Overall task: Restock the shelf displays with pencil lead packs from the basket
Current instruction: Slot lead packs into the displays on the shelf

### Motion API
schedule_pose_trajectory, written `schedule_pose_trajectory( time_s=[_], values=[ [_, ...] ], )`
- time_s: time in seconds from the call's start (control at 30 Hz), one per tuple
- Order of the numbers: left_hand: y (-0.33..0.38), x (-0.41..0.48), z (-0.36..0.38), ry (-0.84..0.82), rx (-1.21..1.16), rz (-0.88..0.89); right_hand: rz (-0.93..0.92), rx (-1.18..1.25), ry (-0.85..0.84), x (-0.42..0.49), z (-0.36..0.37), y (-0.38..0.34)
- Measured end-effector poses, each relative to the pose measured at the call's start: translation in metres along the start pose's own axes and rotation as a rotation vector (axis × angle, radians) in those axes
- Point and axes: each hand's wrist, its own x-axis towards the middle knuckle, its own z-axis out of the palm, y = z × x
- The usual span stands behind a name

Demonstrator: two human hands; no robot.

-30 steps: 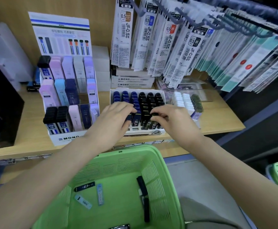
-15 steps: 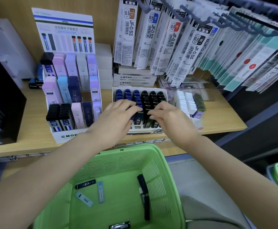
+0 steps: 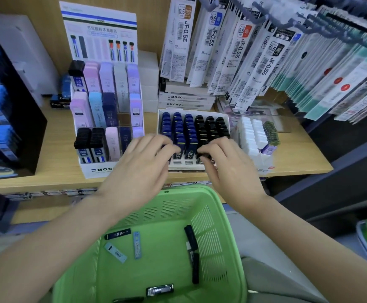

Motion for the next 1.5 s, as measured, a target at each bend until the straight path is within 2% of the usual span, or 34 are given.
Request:
schedule_pose_trajectory(
  time_s=[0.13,0.33,0.5,0.63,0.77,0.9,1.0,1.1,1.2,1.27,1.37,1.4,1.5],
  values=[
    [-0.017,-0.076,-0.007,0.002,0.006,-0.143,-0.094,0.109,-0.153,-0.033,0.03,-0.027],
    [-0.056,-0.177,0.019,-0.172,0.004,-0.535,-0.032,0.303,-0.717,-0.089,0.116,-0.071],
    [-0.073,-0.193,0.04,-0.275,-0.085,-0.757,0.233,0.371,-1.002,-0.131,0.198,-0.096],
    [-0.074,-0.193,0.055,-0.257,-0.179,-0.767,0.534,0.389,-1.106,-0.161,0.253,-0.107],
    [-0.075,-0.197,0.064,-0.208,-0.202,-0.779,0.787,0.379,-1.061,-0.172,0.291,-0.124],
    [-0.076,-0.198,0.07,-0.215,-0.215,-0.805,0.82,0.319,-0.997,-0.17,0.308,-0.137],
    [-0.076,-0.198,0.072,-0.192,-0.105,-0.77,0.808,0.334,-1.058,-0.17,0.313,-0.139],
    [-0.069,-0.196,0.073,-0.113,0.025,-0.678,0.86,0.508,-1.044,-0.166,0.303,-0.135],
    [-0.05,-0.189,0.079,-0.118,-0.075,-0.614,0.92,0.781,-0.899,-0.147,0.27,-0.134],
    [-0.036,-0.182,0.086,-0.147,-0.233,-0.698,0.865,0.921,-0.76,-0.128,0.237,-0.136],
    [-0.02,-0.17,0.096,-0.177,-0.503,-1.031,0.773,1.094,-0.62,-0.107,0.187,-0.142],
    [-0.017,-0.168,0.099,-0.19,-0.544,-1.084,0.753,1.126,-0.595,-0.104,0.175,-0.144],
    [-0.008,-0.161,0.104,-0.205,-0.601,-1.063,0.723,1.163,-0.548,-0.104,0.152,-0.146]
  ],
)
